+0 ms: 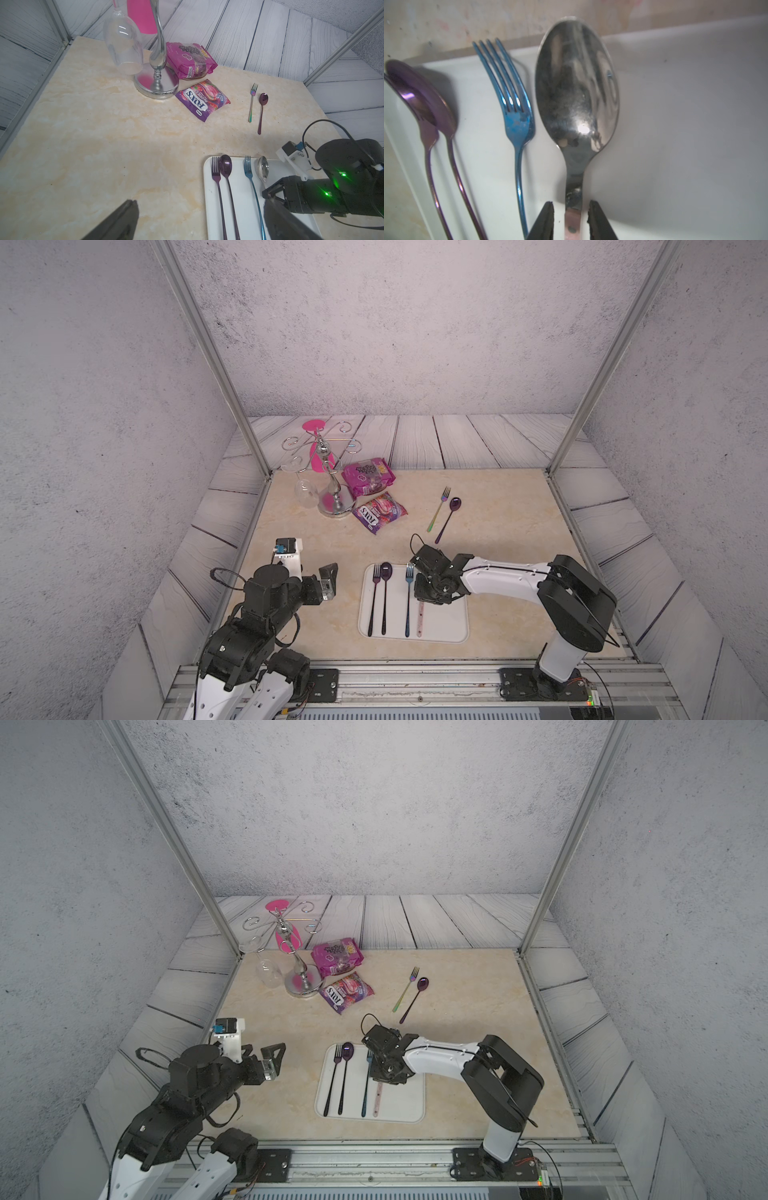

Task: Set the spoon and fork side by side
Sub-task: Place the spoon on the tray.

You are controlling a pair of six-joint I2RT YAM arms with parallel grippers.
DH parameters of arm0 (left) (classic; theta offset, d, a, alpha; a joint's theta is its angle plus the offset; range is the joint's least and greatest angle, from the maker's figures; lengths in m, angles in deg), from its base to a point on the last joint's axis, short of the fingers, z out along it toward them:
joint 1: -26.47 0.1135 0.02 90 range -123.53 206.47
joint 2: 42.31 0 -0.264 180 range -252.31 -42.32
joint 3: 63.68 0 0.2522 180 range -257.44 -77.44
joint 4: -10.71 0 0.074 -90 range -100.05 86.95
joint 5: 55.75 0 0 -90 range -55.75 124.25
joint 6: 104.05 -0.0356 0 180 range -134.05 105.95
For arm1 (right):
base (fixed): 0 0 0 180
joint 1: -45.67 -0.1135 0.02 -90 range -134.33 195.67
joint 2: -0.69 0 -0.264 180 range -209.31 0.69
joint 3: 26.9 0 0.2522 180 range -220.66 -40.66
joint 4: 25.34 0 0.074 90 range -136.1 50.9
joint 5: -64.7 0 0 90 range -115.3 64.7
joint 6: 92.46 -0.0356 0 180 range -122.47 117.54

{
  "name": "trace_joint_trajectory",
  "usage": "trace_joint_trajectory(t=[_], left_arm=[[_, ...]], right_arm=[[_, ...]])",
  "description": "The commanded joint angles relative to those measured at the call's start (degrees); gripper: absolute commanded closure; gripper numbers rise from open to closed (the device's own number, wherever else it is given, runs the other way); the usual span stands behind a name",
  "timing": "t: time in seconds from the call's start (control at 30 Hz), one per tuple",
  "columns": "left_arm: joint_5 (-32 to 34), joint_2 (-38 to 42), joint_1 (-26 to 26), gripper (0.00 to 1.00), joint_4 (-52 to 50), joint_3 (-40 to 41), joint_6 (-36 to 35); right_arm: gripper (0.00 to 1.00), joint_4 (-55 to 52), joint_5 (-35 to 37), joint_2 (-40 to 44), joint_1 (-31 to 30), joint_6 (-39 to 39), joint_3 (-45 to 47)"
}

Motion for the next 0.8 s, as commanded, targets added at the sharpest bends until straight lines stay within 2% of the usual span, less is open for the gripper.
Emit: trace_joint_trajectory(t=[0.0,0.37,0.77], left_arm=[[-0.31,-0.04,0.2,0.0,0.85,0.55,0.04],[-0.07,0.35,0.2,0.0,0.7,0.55,0.11],[-0.13,0.86,0.22,0.0,0.54,0.64,0.08]], right_arm=[[0.69,-5.18,1.47,0.7,-0.16,1.58,-0.88],[0.62,-9.26,-0.46,1.62,-2.94,3.41,-0.26],[0.62,-10.4,-1.21,0.01,-4.07,4.35,-1.24]])
